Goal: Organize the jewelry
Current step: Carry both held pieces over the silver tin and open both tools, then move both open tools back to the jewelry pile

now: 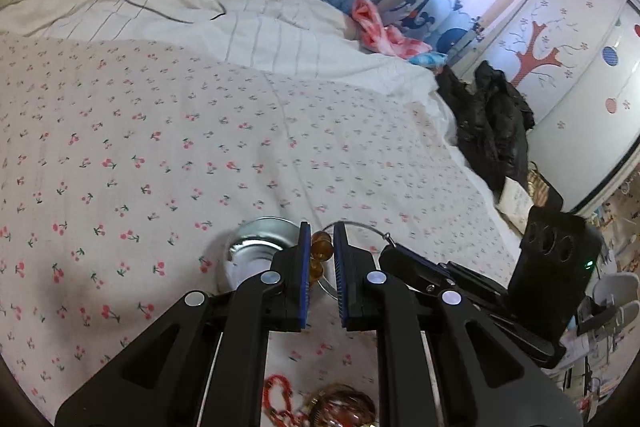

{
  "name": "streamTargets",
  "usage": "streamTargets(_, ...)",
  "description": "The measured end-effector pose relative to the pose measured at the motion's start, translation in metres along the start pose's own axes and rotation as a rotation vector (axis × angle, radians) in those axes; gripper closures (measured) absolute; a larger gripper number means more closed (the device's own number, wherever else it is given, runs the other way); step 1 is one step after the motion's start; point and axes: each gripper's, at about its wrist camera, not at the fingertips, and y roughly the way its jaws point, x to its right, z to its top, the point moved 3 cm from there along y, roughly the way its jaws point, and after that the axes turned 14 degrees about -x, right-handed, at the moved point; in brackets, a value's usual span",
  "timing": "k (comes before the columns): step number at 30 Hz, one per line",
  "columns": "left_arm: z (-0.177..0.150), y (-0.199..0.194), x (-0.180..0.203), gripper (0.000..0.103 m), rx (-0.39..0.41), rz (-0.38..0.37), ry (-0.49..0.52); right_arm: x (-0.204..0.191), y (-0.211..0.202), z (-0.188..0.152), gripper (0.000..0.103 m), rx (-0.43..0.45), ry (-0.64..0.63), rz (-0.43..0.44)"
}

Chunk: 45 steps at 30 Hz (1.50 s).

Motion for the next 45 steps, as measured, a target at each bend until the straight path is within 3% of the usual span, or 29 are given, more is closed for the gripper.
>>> streamTargets(7, -0.002, 0.036, -0.028, 0.093, -0.06, -0.003, -0.059, 0.006, 0.035, 0.006, 0.098, -0.055, 0.034, -0.017)
streamTargets(11, -0.005, 0.056, -0.035, 0.092, -0.118, 0.023, -0.09, 0.008, 0.055, 0.001, 0.097, -0.119, 0.023, -0.093)
streamTargets(13, -0.007, 0.062, -0.037, 0.088, -0.145, 0.037, -0.095, 0.01, 0.062, -0.002, 0.097, -0.138, 0.012, -0.12)
streamTargets(17, -0.007, 0.057, -0.038, 0.062, -0.133, 0.073, -0.104, 0.011, 0.069, -0.007, 0.096, -0.159, -0.02, -0.199)
streamTargets(19, -0.005, 0.051, -0.038, 0.057, -0.118, 0.077, -0.111, 0.011, 0.072, -0.006, 0.096, -0.16, -0.035, -0.232)
streamTargets(20, -0.005, 0.047, -0.038, 0.056, -0.109, 0.081, -0.109, 0.011, 0.072, -0.006, 0.089, -0.163, -0.037, -0.246)
streamTargets(21, -0.004, 0.044, -0.038, 0.055, -0.103, 0.084, -0.11, 0.013, 0.072, -0.006, 0.07, -0.158, -0.034, -0.259)
streamTargets(23, -0.004, 0.037, -0.037, 0.053, -0.091, 0.092, -0.111, 0.017, 0.066, -0.005, 0.058, -0.121, -0.018, -0.251)
streamTargets(24, -0.005, 0.032, -0.037, 0.052, -0.085, 0.095, -0.106, 0.018, 0.062, -0.005, 0.058, -0.104, -0.009, -0.219)
streamTargets(30, -0.027, 0.015, -0.036, 0.045, -0.09, 0.186, -0.077, 0.031, 0.024, 0.001, 0.057, -0.011, 0.059, -0.227)
streamTargets(33, -0.049, 0.013, -0.039, 0.043, -0.115, 0.216, -0.079, 0.04, 0.018, 0.0, 0.056, -0.022, 0.065, -0.316)
streamTargets(36, -0.069, 0.017, -0.041, 0.042, -0.147, 0.251, -0.079, 0.048, 0.026, -0.001, 0.056, -0.065, 0.08, -0.352)
streamTargets(39, -0.085, 0.023, -0.042, 0.042, -0.178, 0.289, -0.074, 0.045, 0.044, -0.004, 0.056, -0.12, 0.025, -0.436)
streamTargets(43, -0.089, 0.025, -0.04, 0.042, -0.185, 0.267, -0.072, 0.028, 0.063, -0.006, 0.056, -0.139, -0.081, -0.521)
streamTargets(45, -0.089, 0.02, -0.041, 0.04, -0.176, 0.268, -0.076, 0.018, 0.065, -0.006, 0.053, -0.136, -0.13, -0.514)
